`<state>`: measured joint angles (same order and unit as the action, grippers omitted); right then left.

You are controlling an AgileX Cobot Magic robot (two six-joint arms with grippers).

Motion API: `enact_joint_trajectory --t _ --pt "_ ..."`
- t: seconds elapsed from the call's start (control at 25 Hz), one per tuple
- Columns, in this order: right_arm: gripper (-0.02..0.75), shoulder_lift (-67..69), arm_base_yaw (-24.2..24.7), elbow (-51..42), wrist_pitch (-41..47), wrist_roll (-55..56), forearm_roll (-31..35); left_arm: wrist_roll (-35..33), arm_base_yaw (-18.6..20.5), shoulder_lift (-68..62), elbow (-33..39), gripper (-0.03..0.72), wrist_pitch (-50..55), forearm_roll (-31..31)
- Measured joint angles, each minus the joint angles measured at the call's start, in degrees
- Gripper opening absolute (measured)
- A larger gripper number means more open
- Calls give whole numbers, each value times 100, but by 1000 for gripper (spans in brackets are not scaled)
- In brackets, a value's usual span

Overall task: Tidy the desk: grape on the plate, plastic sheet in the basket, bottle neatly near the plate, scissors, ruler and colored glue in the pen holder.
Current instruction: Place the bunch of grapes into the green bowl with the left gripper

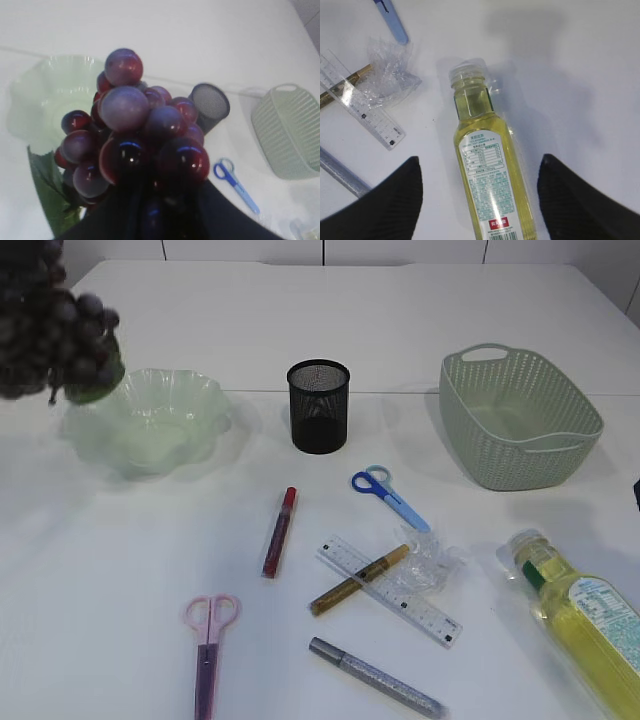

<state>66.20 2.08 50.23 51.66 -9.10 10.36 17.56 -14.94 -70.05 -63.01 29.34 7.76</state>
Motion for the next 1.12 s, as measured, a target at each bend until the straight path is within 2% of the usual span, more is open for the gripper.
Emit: enact_joint_trajectory --t 0.24,0.52,0.8,1.12 --pt "557 0 0 0 0 0 0 0 0 -893 -1151 152 -106 -497" --pt "557 2 0 0 0 0 10 0 0 -2270 -1923 151 -534 -587" --pt "557 2 0 0 11 0 10 0 91 -3387 -2051 151 -835 -776" --pt "557 2 0 2 239 0 10 0 624 -4003 -2060 152 -1050 -776"
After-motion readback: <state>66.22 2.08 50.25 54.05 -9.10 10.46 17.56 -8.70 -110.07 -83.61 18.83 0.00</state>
